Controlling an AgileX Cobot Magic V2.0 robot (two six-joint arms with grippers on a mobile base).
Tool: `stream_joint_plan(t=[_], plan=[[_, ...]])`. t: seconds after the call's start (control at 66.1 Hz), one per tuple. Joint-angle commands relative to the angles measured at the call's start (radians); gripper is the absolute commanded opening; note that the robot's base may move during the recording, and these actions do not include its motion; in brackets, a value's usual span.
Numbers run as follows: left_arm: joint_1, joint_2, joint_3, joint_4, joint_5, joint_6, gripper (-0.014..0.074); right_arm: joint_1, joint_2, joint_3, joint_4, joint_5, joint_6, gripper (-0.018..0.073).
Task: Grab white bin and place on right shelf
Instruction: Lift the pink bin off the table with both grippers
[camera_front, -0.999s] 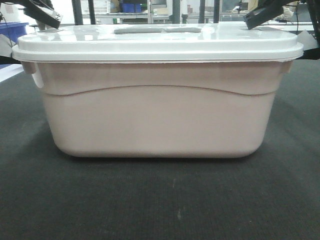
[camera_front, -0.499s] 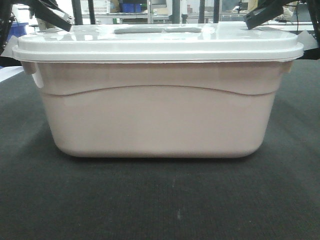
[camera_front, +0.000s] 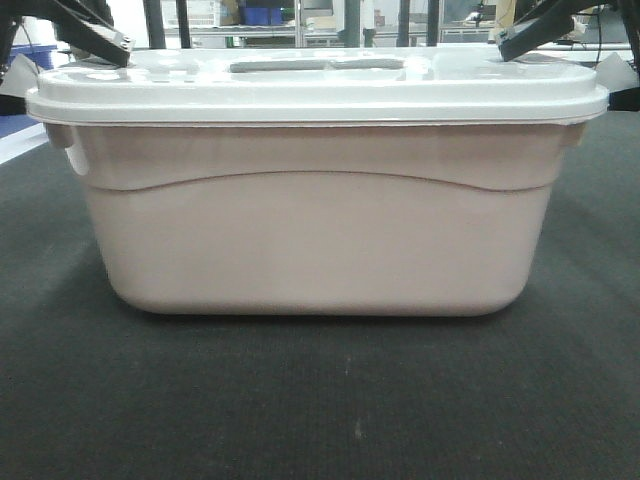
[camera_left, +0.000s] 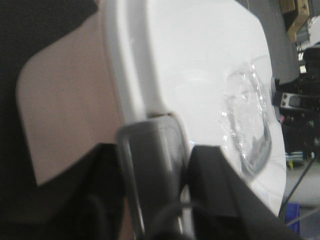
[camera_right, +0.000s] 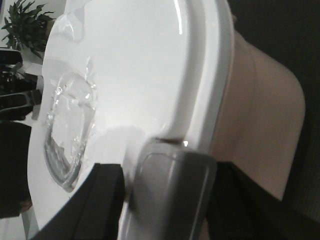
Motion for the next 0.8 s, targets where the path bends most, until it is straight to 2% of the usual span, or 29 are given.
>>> stream_joint_plan(t=[0.0,0.076,0.257,0.378,0.545,0.787], plan=[[-0.018,-0.047,-0.025,-0.057,0.141,0.020,-0.0046,0.006,-0.047,-0.030,0.076,0.158,-0.025,0.0104],[-0.018,-0.047,-0.025,-0.057,0.141,0.020,-0.0136,0.006,-0.047,-0.030,0.076,0.158,-0.025,0.0064],[-0.018,-0.054,-0.025,-0.068,0.141,0.020,-0.0118,0.006,-0.059,-0.030,0.081,0.158,-0.025,0.0069],[-0.018,-0.087,-0.036,-0.074,0.141,0.020,-0.0118,0.006,-0.100,-0.030,0.118,0.158,-0.025,0.0069],[-0.018,-0.172,-0.090,-0.075,0.141,0.020,-0.0118,0.006,-0.170,-0.031,0.169,0.158,-0.026,0.0069],[-0.018,-0.311,-0.172,-0.075,0.139,0.020,-0.0118,0.006,-0.312,-0.031,0.193,0.158,-0.037,0.0069]])
